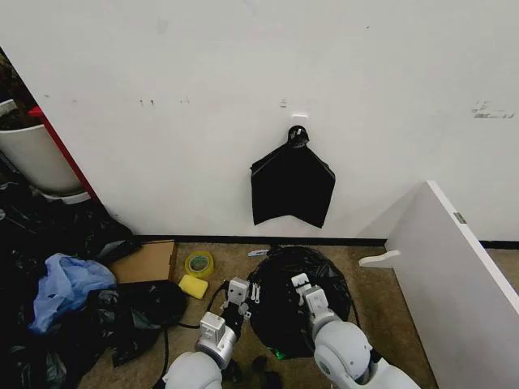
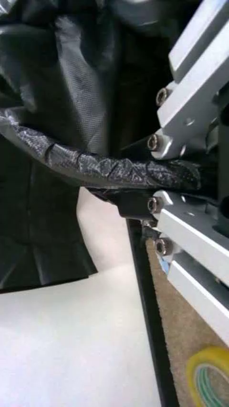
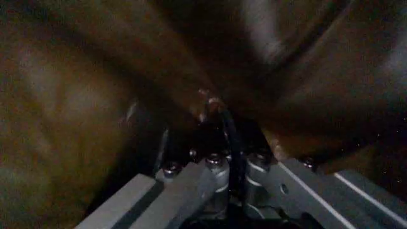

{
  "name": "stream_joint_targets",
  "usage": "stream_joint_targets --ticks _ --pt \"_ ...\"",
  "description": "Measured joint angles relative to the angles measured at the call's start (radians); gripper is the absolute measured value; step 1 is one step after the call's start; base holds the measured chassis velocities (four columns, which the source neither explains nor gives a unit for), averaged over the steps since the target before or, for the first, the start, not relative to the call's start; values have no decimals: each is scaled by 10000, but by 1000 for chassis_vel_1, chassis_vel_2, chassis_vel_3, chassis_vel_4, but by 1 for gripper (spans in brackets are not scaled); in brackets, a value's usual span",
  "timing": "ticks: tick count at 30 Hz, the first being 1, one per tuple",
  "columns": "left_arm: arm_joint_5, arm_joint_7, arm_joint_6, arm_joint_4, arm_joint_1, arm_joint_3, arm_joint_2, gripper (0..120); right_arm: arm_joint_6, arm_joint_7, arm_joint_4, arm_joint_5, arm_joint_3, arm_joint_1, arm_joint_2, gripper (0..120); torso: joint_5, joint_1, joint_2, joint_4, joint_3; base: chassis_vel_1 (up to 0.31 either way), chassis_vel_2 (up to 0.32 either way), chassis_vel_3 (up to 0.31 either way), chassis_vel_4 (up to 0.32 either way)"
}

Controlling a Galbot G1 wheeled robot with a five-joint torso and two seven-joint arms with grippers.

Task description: Place the garbage bag over the trash bin.

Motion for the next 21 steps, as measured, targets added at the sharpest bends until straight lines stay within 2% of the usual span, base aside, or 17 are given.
stream_joint_targets --ticks 4,11,16,21 --pt "-54 7 6 15 -80 178 -44 2 139 -828 88 -611 -485 131 60 0 0 0 0 1 0 0 0 0 0" --pt "-29 62 39 -139 -14 253 100 2 129 -846 -672 -529 -474 1035 143 0 3 0 0 6 0 0 0 0 0" --pt "-68 64 40 -215 -14 152 160 2 19 -891 -746 -428 -454 786 -322 0 -1 0 0 1 0 0 0 0 0" --pt "-87 90 15 -249 7 252 135 2 38 -1021 -698 -248 -891 881 -119 0 0 0 0 1 0 0 0 0 0"
